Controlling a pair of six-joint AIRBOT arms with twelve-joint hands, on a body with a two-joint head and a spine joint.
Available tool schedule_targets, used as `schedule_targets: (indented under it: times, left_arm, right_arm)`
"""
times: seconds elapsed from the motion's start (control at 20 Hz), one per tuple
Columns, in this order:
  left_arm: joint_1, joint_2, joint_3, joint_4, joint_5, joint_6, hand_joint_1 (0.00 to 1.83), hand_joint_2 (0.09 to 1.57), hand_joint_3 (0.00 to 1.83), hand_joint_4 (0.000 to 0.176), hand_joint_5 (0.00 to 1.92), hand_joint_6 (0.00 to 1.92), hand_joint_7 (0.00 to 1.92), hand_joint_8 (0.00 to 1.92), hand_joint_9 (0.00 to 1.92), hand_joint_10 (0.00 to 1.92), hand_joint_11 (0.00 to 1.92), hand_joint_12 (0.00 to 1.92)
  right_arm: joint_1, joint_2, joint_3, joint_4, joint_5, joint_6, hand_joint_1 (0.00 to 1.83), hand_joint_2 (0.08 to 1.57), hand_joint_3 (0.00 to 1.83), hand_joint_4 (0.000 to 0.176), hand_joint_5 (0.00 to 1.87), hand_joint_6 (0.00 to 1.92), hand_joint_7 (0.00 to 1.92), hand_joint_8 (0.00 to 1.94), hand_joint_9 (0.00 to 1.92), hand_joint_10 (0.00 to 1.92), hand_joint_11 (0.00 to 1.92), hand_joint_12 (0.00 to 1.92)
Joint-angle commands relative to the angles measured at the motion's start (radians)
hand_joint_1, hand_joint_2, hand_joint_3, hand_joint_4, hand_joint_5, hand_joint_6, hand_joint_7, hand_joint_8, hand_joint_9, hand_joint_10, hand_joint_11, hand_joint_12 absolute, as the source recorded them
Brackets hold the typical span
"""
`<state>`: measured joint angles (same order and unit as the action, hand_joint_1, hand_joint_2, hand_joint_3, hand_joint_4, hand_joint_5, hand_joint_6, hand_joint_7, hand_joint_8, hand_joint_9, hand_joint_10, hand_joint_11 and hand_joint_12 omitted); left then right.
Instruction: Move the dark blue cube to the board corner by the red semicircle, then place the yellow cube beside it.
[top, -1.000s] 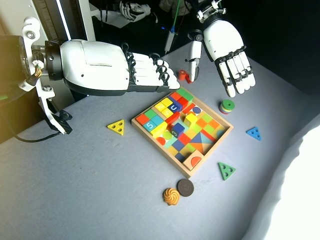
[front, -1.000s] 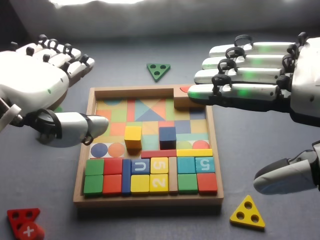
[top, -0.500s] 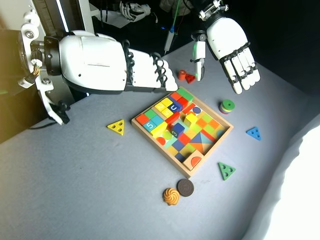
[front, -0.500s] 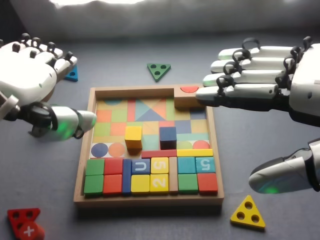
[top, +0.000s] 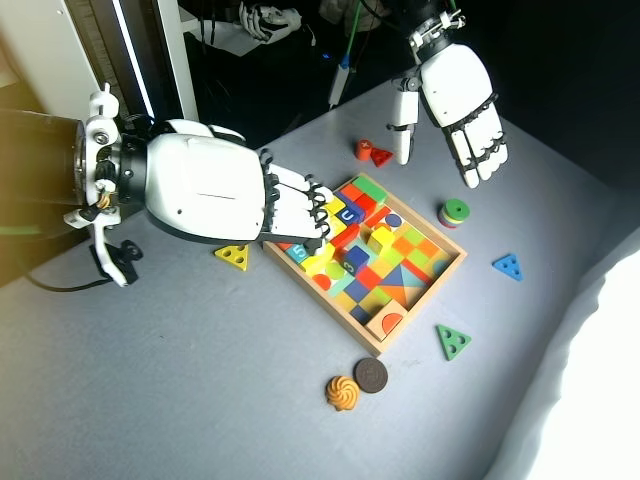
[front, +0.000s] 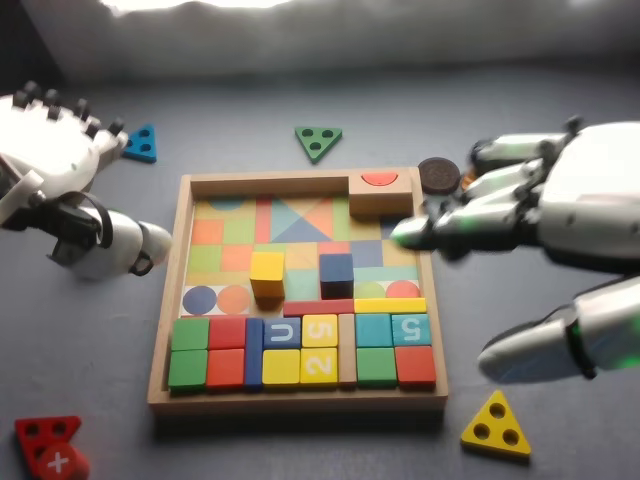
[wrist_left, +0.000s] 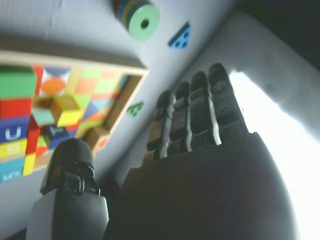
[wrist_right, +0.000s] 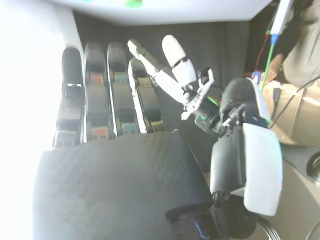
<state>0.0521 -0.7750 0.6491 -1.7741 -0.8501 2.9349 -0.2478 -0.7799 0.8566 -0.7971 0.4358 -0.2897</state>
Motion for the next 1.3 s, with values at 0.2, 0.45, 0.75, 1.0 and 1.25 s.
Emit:
schedule_targets:
  times: [0.2,0.45,0.75,1.0,1.25]
  left_arm:
    - [-0.036,0.008,-0.044,0.160,-0.112,0.061,0.00,1.18,0.00,0.000,0.03,0.00,0.03,0.01,0.02,0.00,0.03,0.05]
    - [-0.039,0.007,-0.061,0.142,-0.176,0.061,0.00,1.17,0.00,0.000,0.02,0.00,0.02,0.00,0.01,0.00,0.00,0.05]
    - [-0.023,0.004,-0.065,0.080,-0.206,0.061,0.00,1.16,0.00,0.000,0.04,0.00,0.04,0.00,0.03,0.00,0.00,0.14]
    - [-0.020,0.004,-0.060,0.060,-0.206,0.061,0.00,1.16,0.00,0.000,0.04,0.00,0.05,0.00,0.04,0.00,0.00,0.19]
    - [-0.021,0.003,-0.061,0.058,-0.207,0.061,0.00,1.16,0.00,0.000,0.05,0.00,0.06,0.00,0.05,0.00,0.00,0.21]
  right_arm:
    - [0.085,-0.082,0.109,-0.221,0.073,0.274,0.10,1.19,0.00,0.000,0.33,0.04,0.97,1.94,1.01,1.92,1.02,1.92]
    - [0.153,-0.164,0.173,-0.362,0.054,0.350,0.43,1.17,0.00,0.000,0.41,0.04,1.27,1.94,1.38,1.92,1.44,1.92]
    - [0.178,-0.273,0.265,-0.455,0.034,0.400,1.38,1.30,0.03,0.000,0.52,0.07,1.15,1.94,1.36,1.92,1.45,1.92]
    - [0.184,-0.336,0.330,-0.518,0.029,0.400,1.06,1.38,0.04,0.000,0.51,0.05,1.32,1.94,1.51,1.92,1.66,1.92]
    - [0.180,-0.386,0.390,-0.554,0.009,0.395,0.76,1.49,0.04,0.000,0.50,0.03,1.29,1.94,1.51,1.92,1.65,1.92]
